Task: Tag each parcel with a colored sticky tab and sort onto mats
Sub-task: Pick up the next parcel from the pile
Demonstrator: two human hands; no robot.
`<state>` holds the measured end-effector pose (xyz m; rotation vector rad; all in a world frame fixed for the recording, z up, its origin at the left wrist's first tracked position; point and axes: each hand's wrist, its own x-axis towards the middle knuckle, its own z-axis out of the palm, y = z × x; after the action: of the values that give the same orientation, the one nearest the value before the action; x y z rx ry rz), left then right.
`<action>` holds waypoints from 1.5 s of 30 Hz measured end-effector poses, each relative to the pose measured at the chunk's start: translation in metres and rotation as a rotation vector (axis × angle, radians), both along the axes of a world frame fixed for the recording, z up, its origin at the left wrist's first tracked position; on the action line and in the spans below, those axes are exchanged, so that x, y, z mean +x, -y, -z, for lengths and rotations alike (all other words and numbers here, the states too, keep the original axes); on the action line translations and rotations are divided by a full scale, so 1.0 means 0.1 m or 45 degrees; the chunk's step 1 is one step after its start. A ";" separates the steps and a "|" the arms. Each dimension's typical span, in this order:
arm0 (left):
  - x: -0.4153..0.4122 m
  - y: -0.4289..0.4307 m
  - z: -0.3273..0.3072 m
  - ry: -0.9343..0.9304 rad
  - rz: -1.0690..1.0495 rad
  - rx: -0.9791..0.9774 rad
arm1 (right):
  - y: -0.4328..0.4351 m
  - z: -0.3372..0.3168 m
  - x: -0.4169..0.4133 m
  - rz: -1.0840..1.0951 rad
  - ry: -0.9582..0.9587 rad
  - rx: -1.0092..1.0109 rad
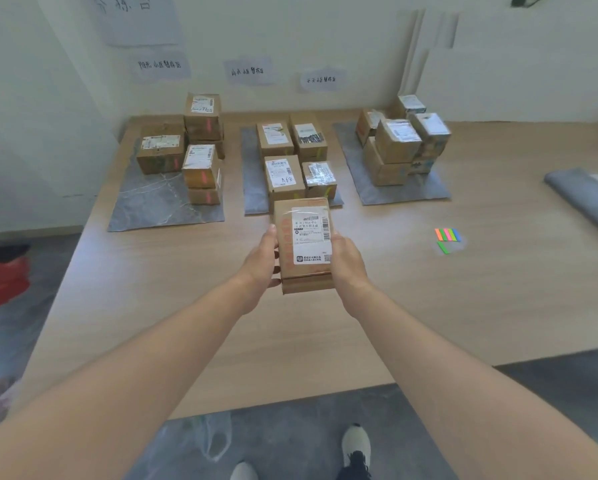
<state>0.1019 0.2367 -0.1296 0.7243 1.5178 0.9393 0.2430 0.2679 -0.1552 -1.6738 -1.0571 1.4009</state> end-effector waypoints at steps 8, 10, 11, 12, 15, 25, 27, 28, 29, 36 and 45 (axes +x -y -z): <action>0.90 -0.40 0.42 0.047 -0.242 -0.098 | -0.53 0.36 0.86 -0.134 -0.037 -0.087; 1.05 -0.45 0.57 0.089 -0.296 -0.130 | -0.62 0.48 1.04 -0.167 -0.029 -0.095; 1.11 -0.46 0.63 0.104 -0.318 -0.154 | -0.64 0.53 1.11 -0.171 -0.025 -0.101; 1.15 -0.48 0.68 0.104 -0.325 -0.169 | -0.65 0.59 1.17 -0.180 -0.024 -0.116; 1.24 -0.53 0.82 0.091 -0.343 -0.214 | -0.66 0.73 1.25 -0.219 -0.031 -0.204; 1.20 -0.63 1.23 0.028 -0.303 -0.380 | -0.68 1.08 1.30 -0.177 -0.061 -0.353; 1.21 -0.63 1.29 0.024 -0.283 -0.388 | -0.69 1.15 1.30 -0.165 -0.042 -0.379; 1.23 -0.64 1.31 0.024 -0.275 -0.392 | -0.68 1.18 1.29 -0.150 -0.031 -0.381; 1.25 -0.64 1.31 0.013 -0.261 -0.393 | -0.68 1.20 1.27 -0.137 -0.024 -0.378; 1.22 -0.74 1.29 -0.089 -0.222 -0.339 | -0.75 1.12 1.19 -0.049 0.061 -0.368; 1.11 -0.98 1.00 -0.180 -0.218 -0.034 | -0.84 0.79 1.16 0.103 0.099 -0.195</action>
<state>0.2127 0.3350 -0.2291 0.6604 1.7355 1.0104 0.3593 0.3521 -0.2341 -1.8735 -0.9332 1.4036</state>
